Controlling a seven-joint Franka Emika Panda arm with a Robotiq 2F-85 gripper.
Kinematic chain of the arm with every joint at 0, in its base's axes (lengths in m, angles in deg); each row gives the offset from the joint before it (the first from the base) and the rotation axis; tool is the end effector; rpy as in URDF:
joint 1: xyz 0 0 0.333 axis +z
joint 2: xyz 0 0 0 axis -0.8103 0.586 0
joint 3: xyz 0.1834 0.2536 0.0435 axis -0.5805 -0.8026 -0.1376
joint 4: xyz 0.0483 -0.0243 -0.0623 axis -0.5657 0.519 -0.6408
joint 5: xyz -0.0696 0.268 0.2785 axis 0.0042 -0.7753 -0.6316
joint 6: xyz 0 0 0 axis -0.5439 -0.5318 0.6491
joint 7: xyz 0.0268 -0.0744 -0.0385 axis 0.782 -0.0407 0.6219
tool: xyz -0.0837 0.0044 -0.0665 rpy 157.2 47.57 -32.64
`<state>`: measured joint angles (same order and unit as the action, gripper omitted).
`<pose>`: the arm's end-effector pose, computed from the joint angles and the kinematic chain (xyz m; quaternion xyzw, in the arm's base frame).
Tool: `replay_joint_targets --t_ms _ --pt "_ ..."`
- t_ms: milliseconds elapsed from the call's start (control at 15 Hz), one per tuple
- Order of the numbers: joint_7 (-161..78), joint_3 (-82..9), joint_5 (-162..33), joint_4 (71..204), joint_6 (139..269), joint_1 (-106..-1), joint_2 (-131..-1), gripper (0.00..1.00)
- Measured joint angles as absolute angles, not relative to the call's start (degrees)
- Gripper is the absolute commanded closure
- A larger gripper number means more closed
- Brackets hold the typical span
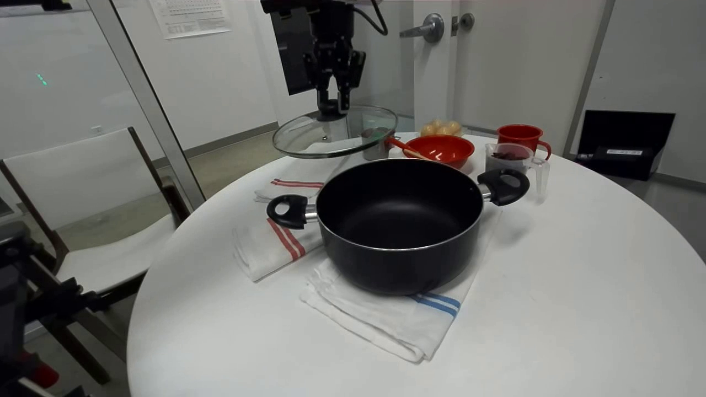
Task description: Put the glass lid on the black pot
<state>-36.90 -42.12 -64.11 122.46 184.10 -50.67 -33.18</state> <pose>0.7135 0.0578 0.1956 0.9937 0.0525 -0.0971 0.0172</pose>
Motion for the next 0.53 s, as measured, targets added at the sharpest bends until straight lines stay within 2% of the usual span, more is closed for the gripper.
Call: replay_joint_targets --t_ms 533 --pt "-40.30 -40.19 -70.09 130.12 185.61 -56.42 -36.62 0.75"
